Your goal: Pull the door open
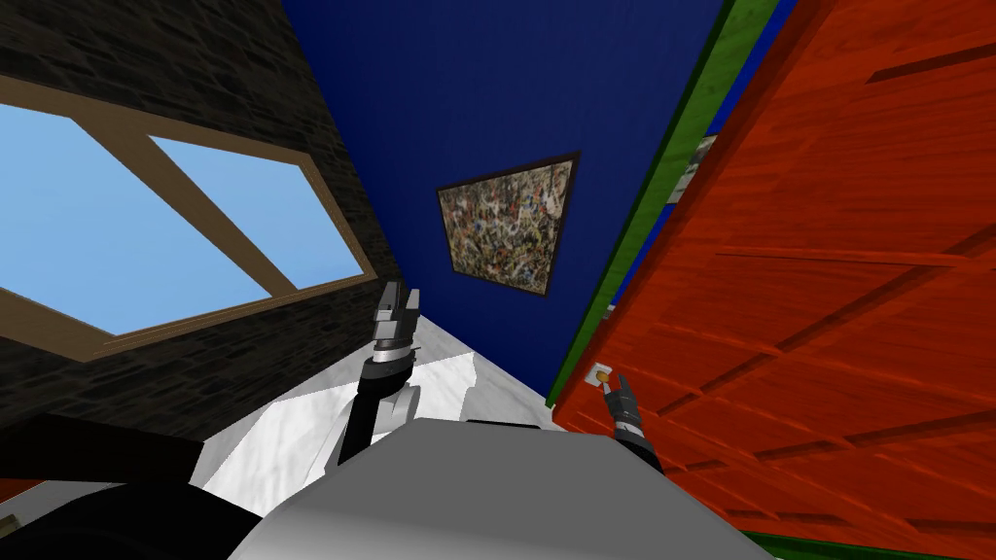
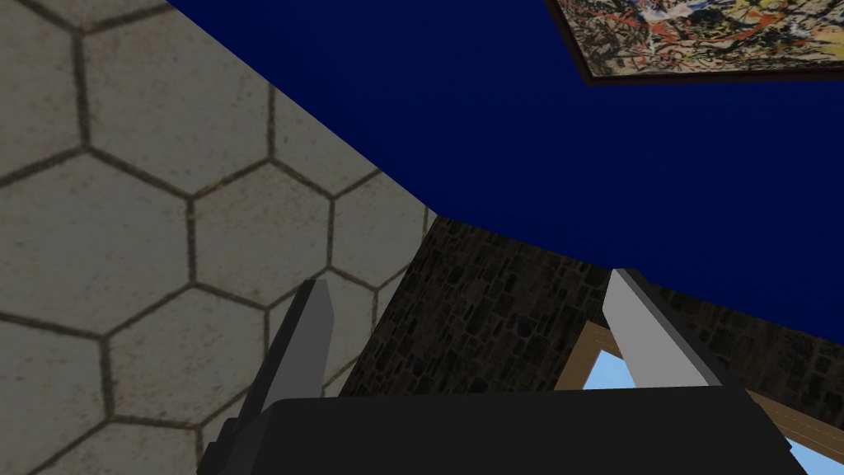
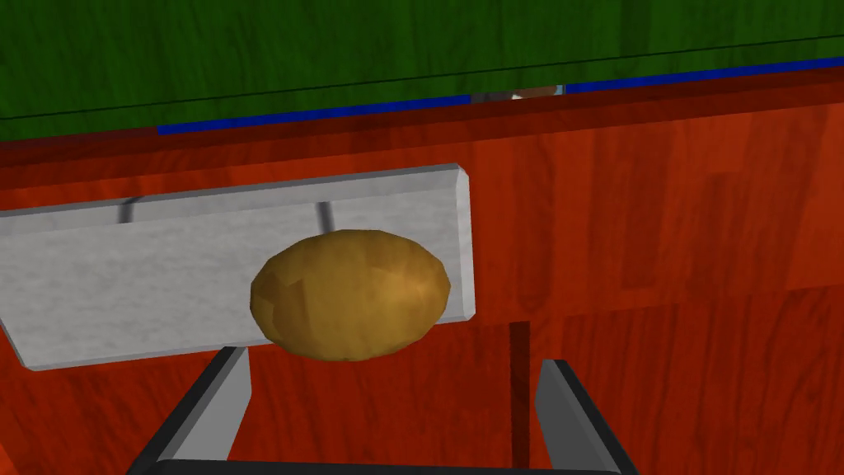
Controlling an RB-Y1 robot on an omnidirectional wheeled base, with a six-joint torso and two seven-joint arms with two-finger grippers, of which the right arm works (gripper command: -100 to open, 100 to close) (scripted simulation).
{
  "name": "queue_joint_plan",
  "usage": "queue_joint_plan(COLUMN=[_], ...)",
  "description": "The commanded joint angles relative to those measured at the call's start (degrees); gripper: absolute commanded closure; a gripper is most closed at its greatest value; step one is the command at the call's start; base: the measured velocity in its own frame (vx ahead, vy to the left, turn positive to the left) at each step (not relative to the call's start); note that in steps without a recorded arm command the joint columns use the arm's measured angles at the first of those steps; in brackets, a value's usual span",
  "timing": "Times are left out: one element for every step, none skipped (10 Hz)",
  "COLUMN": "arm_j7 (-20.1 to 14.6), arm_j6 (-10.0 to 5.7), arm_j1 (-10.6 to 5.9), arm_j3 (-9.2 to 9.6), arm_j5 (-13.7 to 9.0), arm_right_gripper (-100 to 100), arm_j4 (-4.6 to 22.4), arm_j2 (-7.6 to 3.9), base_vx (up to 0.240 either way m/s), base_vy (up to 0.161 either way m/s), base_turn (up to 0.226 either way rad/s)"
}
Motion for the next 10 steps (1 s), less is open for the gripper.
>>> queue_joint_plan(arm_j7=[-2.9,-4.5,-6.1,-6.8,-8.8,-10.4,-11.0,-13.1,-14.7,-15.4], arm_j6=[0.03,0.23,0.46,0.46,0.69,0.94,0.94,1.20,1.47,1.47], arm_j1=[-0.86,-1.16,-1.51,-1.51,-1.86,-2.23,-2.23,-2.62,-3.02,-3.02], arm_j3=[0.72,1.07,1.48,1.48,1.89,2.33,2.33,2.78,3.25,3.25], arm_j5=[-1.1,-1.9,-2.8,-2.8,-3.7,-4.7,-4.7,-5.7,-6.8,-6.8], arm_right_gripper=[-100,-100,-100,-100,-100,-100,-100,-100,-100,-100], arm_j4=[0.8,0.7,0.7,0.7,0.6,0.5,0.5,0.5,0.4,0.4], arm_j2=[0.43,0.68,0.96,0.96,1.25,1.56,1.56,1.87,2.20,2.20], base_vx=[-0.085,-0.096,-0.087,-0.054,-0.049,-0.076,-0.058,-0.052,-0.076,-0.064], base_vy=[0.008,-0.005,-0.012,-0.003,-0.005,-0.021,-0.012,-0.006,-0.006,-0.012], base_turn=[0.050,0.033,0.030,0.010,0.017,0.038,0.016,0.022,0.048,0.009])
